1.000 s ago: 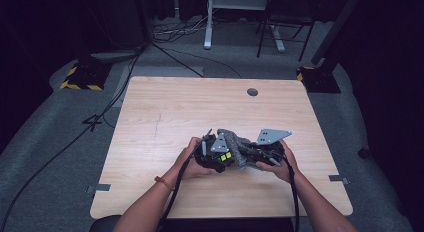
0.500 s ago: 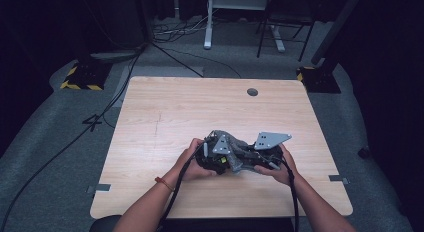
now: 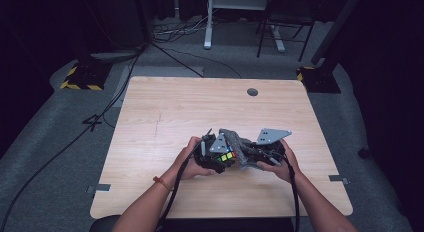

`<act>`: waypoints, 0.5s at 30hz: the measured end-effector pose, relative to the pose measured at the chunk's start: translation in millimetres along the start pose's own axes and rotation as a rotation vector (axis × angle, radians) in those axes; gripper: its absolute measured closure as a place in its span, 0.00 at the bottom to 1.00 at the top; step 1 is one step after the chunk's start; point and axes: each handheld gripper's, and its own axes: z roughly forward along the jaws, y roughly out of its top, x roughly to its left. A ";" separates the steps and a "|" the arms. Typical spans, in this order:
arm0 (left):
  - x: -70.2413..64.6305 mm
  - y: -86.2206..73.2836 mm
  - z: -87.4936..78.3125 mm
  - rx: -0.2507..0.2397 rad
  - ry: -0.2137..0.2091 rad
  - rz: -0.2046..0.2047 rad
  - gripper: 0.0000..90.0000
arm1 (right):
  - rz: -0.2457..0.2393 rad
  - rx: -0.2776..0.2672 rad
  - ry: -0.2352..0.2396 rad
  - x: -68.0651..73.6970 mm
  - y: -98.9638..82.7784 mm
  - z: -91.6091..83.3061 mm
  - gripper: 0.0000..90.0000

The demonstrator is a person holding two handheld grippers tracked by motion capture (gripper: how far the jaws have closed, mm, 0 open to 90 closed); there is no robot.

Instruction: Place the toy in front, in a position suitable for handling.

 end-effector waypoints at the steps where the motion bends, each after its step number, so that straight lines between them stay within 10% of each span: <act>1: 1.0 -0.2 -1.6 -0.004 0.003 -0.003 0.37 | 0.001 0.000 0.002 -0.6 -0.8 0.3 0.88; 15: -3.9 -1.9 11.7 0.038 -0.018 0.008 0.37 | -0.021 -0.089 0.071 18.4 13.9 -8.9 0.88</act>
